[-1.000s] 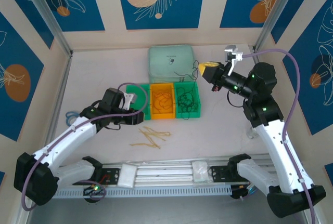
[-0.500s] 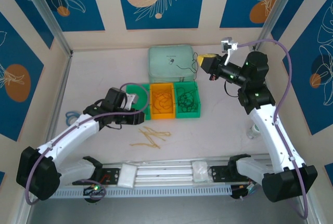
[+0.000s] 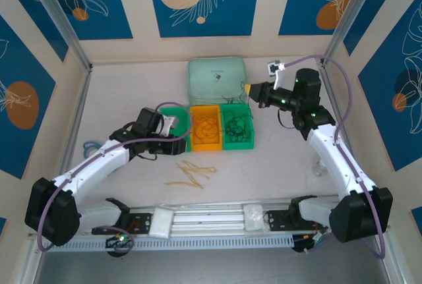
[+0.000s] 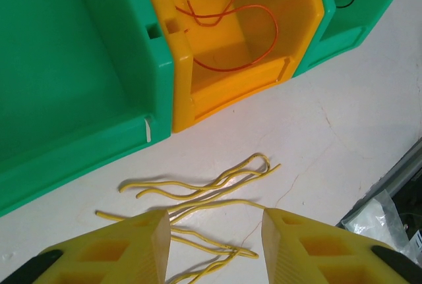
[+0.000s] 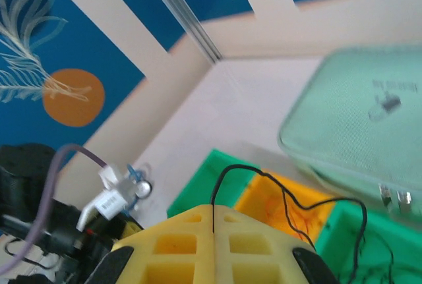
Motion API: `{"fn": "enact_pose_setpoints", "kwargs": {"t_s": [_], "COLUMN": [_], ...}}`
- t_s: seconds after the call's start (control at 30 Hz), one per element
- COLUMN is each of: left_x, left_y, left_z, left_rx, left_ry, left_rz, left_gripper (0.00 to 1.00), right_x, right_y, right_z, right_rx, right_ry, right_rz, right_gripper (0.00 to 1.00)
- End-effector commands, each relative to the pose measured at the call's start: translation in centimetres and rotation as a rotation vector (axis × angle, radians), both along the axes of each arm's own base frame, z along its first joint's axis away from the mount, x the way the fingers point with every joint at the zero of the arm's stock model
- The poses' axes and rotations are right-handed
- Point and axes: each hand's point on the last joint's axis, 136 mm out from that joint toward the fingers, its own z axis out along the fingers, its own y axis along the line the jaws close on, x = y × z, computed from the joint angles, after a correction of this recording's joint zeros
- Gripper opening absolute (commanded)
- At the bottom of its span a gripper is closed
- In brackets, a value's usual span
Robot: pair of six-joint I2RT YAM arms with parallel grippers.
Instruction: Untangle the cables
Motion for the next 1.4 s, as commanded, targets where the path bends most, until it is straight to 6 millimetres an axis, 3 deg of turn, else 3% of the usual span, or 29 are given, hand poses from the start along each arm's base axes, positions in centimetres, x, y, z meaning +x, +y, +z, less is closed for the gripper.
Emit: {"fn": "enact_pose_setpoints", "kwargs": {"t_s": [0.0,0.27,0.43,0.7,0.83,0.93,1.07,1.23,1.37], "left_x": [0.8,0.7,0.6,0.7,0.8,0.7,0.6,0.5,0.6], "left_y": [-0.4,-0.4,-0.1,0.0,-0.1,0.0,0.2,0.5,0.5], "left_z": [1.3,1.1,1.2,1.4,1.2,1.2,1.3,1.2,1.2], "left_rx": [-0.024,-0.030,-0.025,-0.024,-0.023,-0.023,-0.014,-0.007,-0.007], "left_ry": [-0.037,-0.031,-0.034,-0.038,-0.033,-0.032,-0.032,-0.031,-0.031], "left_rz": [-0.025,-0.026,-0.021,-0.020,-0.020,-0.020,-0.019,-0.017,-0.016], "left_gripper": [0.41,0.41,0.41,0.41,0.41,0.41,0.41,0.41,0.41], "right_x": [-1.0,-1.3,-0.6,1.4,2.1,2.4,3.1,3.8,4.1], "right_y": [0.2,1.0,-0.3,-1.4,0.8,2.8,3.9,3.5,2.7], "right_z": [-4.5,-11.1,-14.7,-16.5,-17.5,-18.9,-21.4,-24.3,-24.4], "right_rx": [-0.089,-0.219,-0.430,-0.712,-0.743,-0.760,-0.785,-0.813,-0.825], "right_ry": [0.145,0.398,0.491,0.411,0.403,0.428,0.494,0.581,0.589], "right_rz": [0.006,0.042,-0.033,-0.141,-0.082,-0.027,0.005,-0.004,-0.050], "right_gripper": [0.00,0.00,0.00,0.00,0.00,0.00,0.00,0.00,0.00]}}
